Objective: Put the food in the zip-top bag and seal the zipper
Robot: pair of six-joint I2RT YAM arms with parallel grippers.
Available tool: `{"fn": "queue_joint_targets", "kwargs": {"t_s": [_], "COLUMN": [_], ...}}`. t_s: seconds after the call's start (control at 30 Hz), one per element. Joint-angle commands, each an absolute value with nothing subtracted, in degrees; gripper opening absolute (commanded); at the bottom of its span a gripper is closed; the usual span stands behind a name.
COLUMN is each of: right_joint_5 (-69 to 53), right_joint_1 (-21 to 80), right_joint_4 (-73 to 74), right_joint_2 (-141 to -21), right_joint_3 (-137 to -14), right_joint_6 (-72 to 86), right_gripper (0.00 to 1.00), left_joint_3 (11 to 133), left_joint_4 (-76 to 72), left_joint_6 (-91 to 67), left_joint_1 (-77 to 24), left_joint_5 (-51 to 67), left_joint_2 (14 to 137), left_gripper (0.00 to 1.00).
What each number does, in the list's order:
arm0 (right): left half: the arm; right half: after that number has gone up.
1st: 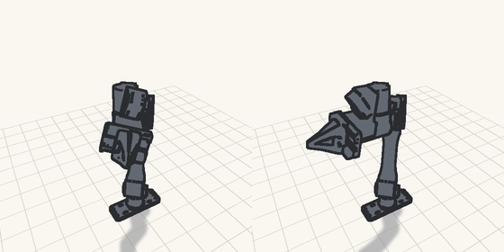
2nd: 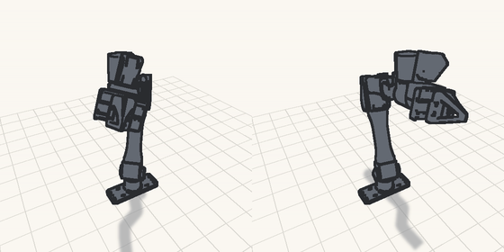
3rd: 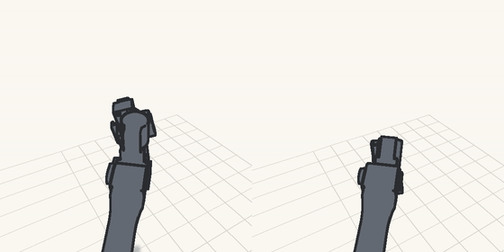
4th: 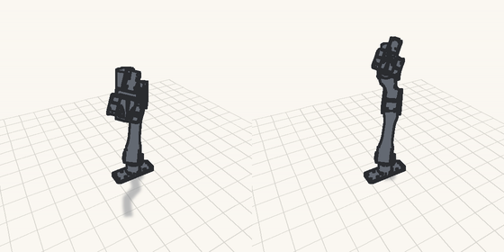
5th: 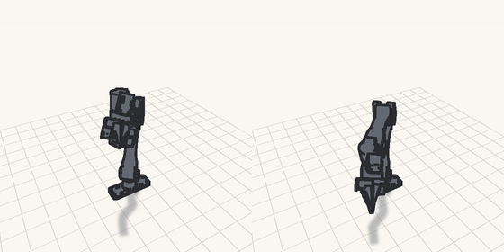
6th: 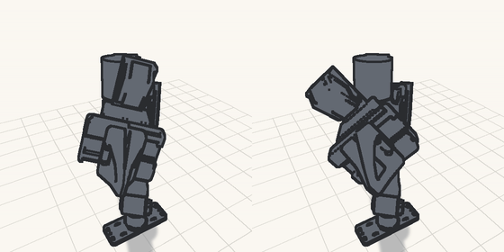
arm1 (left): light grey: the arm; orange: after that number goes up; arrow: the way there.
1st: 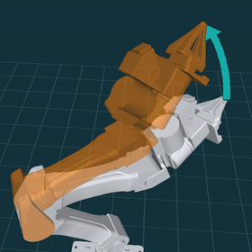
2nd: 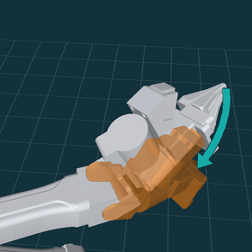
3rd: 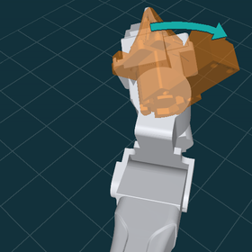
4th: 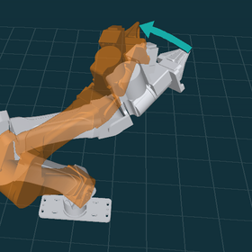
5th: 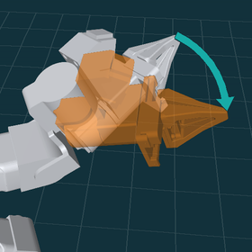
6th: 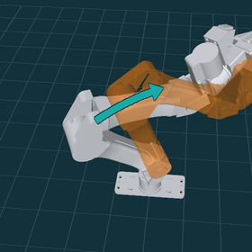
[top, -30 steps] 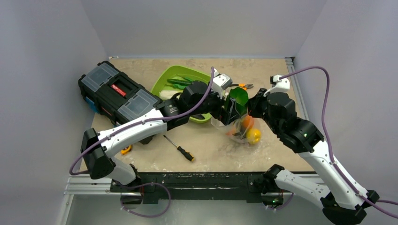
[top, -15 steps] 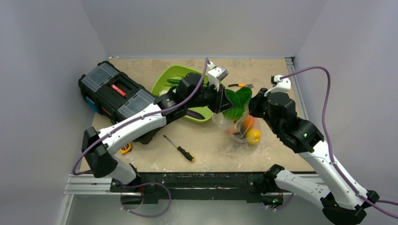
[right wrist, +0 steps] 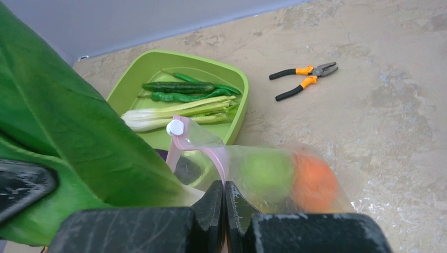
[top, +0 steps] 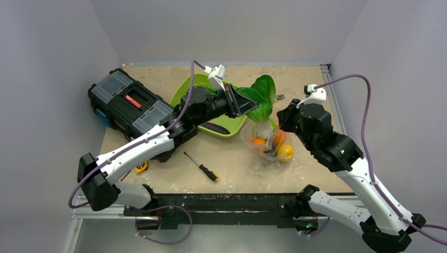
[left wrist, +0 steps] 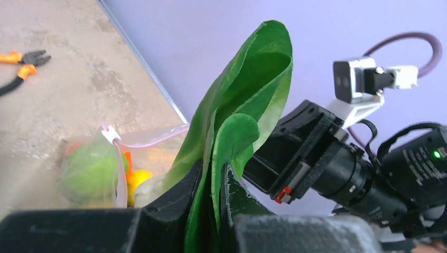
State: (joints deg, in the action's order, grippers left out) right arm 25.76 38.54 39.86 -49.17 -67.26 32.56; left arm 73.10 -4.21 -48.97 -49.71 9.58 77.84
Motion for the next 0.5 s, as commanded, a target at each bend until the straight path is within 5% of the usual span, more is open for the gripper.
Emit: {"fn": "queue_joint_targets", "kwargs": {"t_s": [0.0,0.47], "right_joint_5": [25.2,26.3], "right_joint_1": [38.5,38.4], "right_joint_4": [37.0,36.9], "right_joint_2": [-49.5,-49.7], "right_joint_3": [-69.5,-69.7], "right_joint_6": [35.0,38.3], "right_gripper": [0.0,0.0], "left_joint_3": [67.0,59.2], "left_joint_4": [-15.4,-22.7], "left_joint_6": [-62.3,-68.9], "left_joint_1": [-50.4,-57.1], "left_joint_5": [4.2,-9.2], "left_joint_2": [76.7,77.0], "left_gripper": [0.0,0.0]}}
